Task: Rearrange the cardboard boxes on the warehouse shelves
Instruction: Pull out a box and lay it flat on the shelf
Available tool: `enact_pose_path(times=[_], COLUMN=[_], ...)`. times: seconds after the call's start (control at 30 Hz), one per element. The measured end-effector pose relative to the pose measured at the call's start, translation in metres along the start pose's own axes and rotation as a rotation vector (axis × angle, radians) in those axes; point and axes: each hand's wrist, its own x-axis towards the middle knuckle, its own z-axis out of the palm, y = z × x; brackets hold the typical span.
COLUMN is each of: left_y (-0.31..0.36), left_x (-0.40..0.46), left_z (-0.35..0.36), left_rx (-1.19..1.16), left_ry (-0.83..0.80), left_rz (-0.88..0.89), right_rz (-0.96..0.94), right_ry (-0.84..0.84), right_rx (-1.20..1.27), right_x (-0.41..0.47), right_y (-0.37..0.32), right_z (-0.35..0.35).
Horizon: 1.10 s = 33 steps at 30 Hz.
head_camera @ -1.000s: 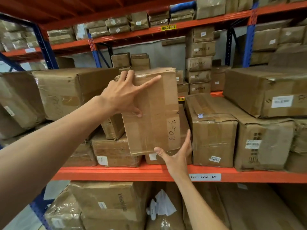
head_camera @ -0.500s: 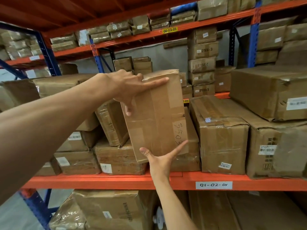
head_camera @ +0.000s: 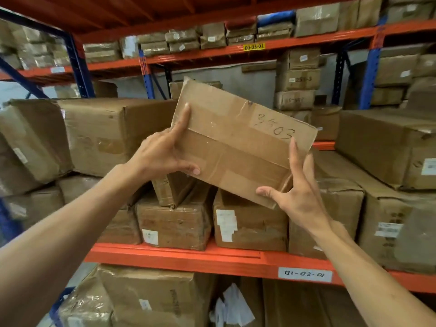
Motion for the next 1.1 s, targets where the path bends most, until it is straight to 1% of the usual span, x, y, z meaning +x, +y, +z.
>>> enact_pose_path(times=[0.07,0.17,0.27,0.33,0.4,0.5,0.67,0.8,0.93,1.0,1.1], left_y=[-0.006,-0.012,-0.017,-0.021,-0.024,-0.029,-0.042,-0.048,-0.046,-0.047,-0.049], left_x=[-0.02,-0.05,-0.073,-0.071,-0.058,-0.041,-0.024,-0.021,-0.021,-0.021,-0.023], left_z=[0.043,0.107,0.156,0.173,0.182,0.192,0.204,0.208,0.205,0.199,0.183], left_rx=[-0.147,-0.274,-0.283,-0.282,-0.265,-0.272,-0.322,-0.328,-0.281,-0.255,-0.18], left_ry=[0.022,0.077,0.111,0.126,0.111,0.058,0.011,0.009,-0.004,-0.059,-0.215], left_rz=[-0.073,-0.187,-0.272,-0.281,-0.268,-0.267,-0.27,-0.248,-0.229,-0.196,-0.151], right_rz=[-0.021,-0.055,-0.069,-0.049,-0.022,0.045,0.047,0.07,0.086,0.1,0.146], right_ry=[-0.098,-0.231,-0.348,-0.345,-0.31,-0.337,-0.325,-0.3,-0.33,-0.351,-0.378], right_rx=[-0.113,-0.276,-0.428,-0.506,-0.545,-0.595,-0.759,-0.774,-0.768,-0.771,-0.729], right_x=[0.0,0.002,0.004,0.01,0.022,0.04,0.048,0.05,0.052,0.053,0.053], right_y=[0.011,0.029,0.043,0.053,0.059,0.059,0.065,0.07,0.069,0.066,0.058], right_z=[-0.01,-0.009,0.003,0.009,0.012,0.016,0.032,0.037,0.034,0.031,0.026])
